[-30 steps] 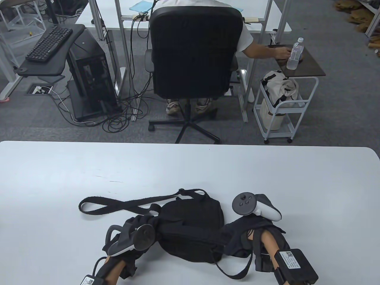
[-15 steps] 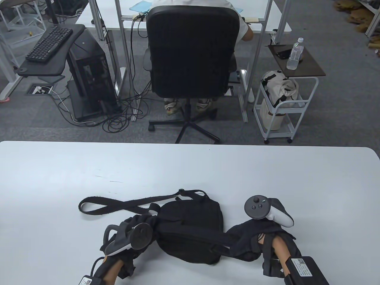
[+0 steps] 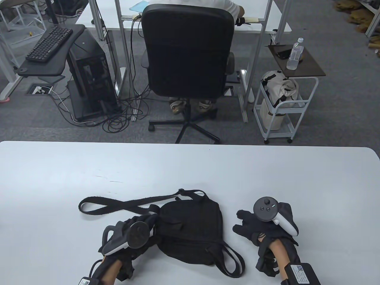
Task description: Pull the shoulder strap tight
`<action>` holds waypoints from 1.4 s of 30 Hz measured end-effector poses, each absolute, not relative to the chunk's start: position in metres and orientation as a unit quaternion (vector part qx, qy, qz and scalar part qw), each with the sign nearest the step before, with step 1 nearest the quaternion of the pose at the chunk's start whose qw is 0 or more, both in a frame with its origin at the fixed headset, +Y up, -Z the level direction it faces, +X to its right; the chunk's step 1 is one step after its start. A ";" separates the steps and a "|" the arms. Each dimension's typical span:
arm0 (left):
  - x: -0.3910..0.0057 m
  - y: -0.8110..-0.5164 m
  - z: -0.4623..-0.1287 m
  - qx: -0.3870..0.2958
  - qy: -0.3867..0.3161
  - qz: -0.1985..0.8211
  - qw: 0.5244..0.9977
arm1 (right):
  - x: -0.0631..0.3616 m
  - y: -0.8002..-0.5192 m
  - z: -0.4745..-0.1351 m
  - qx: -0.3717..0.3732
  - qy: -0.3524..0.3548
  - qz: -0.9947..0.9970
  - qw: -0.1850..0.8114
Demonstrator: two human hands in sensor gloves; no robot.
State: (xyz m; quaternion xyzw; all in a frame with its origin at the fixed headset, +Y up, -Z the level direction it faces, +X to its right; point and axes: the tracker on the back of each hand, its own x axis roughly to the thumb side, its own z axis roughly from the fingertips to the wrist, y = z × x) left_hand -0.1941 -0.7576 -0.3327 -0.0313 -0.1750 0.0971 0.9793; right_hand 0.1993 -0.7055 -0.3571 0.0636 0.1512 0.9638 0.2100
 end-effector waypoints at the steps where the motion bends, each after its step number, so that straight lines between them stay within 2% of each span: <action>1: -0.196 -0.757 -0.333 -0.028 -0.173 0.105 0.979 | 0.193 -0.699 -0.353 0.077 0.116 0.972 0.187; 4: -0.198 -0.754 -0.332 -0.011 -0.165 0.111 0.980 | 0.178 -0.690 -0.340 0.110 0.053 0.980 0.154; 6: -0.198 -0.751 -0.331 -0.003 -0.162 0.114 0.980 | 0.171 -0.689 -0.332 0.124 0.036 0.981 0.144; 10: -0.198 -0.748 -0.330 0.011 -0.155 0.109 0.982 | 0.166 -0.695 -0.324 0.138 0.033 0.981 0.134; 13: -0.198 -0.748 -0.330 0.013 -0.151 0.107 0.983 | 0.170 -0.710 -0.321 0.136 -0.001 0.978 0.158; 15: -0.196 -0.748 -0.331 0.012 -0.148 0.099 0.984 | 0.172 -0.719 -0.319 0.134 0.026 0.980 0.144; 17: -0.192 -0.745 -0.332 0.013 -0.144 0.093 0.985 | 0.176 -0.719 -0.316 0.129 0.009 0.985 0.116; 22: -0.175 -0.731 -0.336 0.041 -0.130 0.065 0.989 | 0.181 -0.717 -0.312 0.134 -0.004 0.980 0.144; 32: -0.115 -0.701 -0.392 -0.017 -0.126 -0.040 0.991 | 0.192 -0.712 -0.310 0.130 -0.010 0.978 0.160; 36: -0.093 -0.707 -0.420 -0.052 -0.109 -0.064 0.991 | 0.192 -0.713 -0.310 0.132 -0.004 0.978 0.159; 42: -0.072 -0.734 -0.465 -0.108 -0.098 -0.097 0.984 | 0.187 -0.714 -0.311 0.143 0.000 0.977 0.156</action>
